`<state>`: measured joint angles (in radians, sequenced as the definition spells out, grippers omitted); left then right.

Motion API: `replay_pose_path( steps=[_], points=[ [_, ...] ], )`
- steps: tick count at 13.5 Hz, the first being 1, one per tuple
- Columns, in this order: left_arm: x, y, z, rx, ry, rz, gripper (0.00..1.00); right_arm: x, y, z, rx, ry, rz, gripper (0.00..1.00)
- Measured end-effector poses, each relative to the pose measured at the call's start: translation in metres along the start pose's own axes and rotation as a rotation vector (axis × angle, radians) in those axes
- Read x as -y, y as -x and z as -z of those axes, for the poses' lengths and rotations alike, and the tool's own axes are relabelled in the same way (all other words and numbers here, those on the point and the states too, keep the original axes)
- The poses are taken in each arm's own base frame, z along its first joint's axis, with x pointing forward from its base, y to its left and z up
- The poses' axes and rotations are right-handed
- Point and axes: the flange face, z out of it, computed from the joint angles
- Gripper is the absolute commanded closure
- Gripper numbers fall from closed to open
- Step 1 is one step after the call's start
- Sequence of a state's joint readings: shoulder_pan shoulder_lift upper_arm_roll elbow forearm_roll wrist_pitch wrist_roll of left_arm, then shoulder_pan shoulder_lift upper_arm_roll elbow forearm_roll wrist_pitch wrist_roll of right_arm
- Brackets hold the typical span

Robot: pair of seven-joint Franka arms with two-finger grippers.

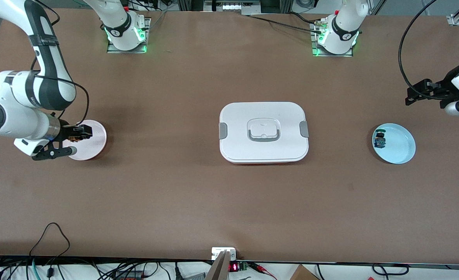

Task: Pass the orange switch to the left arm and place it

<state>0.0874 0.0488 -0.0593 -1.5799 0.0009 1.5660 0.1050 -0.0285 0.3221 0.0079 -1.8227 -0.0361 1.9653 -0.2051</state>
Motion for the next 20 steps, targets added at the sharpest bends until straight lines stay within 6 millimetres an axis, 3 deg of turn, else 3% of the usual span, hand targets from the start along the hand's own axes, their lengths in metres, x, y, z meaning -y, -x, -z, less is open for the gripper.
replay_pose_path(
  steps=[4,8,11,13,16,18,20],
  points=[
    [0.004,-0.001,-0.001,0.004,-0.017,0.004,0.0,0.032,-0.011,0.047,-0.057,-0.009,0.124,1.0],
    [0.006,-0.01,0.004,-0.013,-0.043,-0.001,0.0,0.089,-0.012,0.099,-0.166,-0.112,0.22,1.0],
    [0.008,-0.009,0.008,-0.002,-0.028,-0.039,0.0,0.141,-0.003,0.138,-0.22,-0.297,0.246,1.0],
    [0.003,0.001,0.002,0.073,0.143,-0.034,0.0,0.172,0.002,0.164,-0.263,-0.358,0.286,1.0],
    [0.018,0.009,-0.008,0.152,0.54,0.035,0.0,0.238,0.019,0.195,-0.303,-0.43,0.387,1.0],
    [0.021,0.001,-0.028,0.223,0.793,0.052,0.0,0.286,0.032,0.21,-0.347,-0.527,0.482,1.0],
    [0.011,-0.013,-0.046,0.259,0.982,0.047,0.0,0.321,0.04,0.221,-0.431,-0.606,0.615,1.0]
  ],
)
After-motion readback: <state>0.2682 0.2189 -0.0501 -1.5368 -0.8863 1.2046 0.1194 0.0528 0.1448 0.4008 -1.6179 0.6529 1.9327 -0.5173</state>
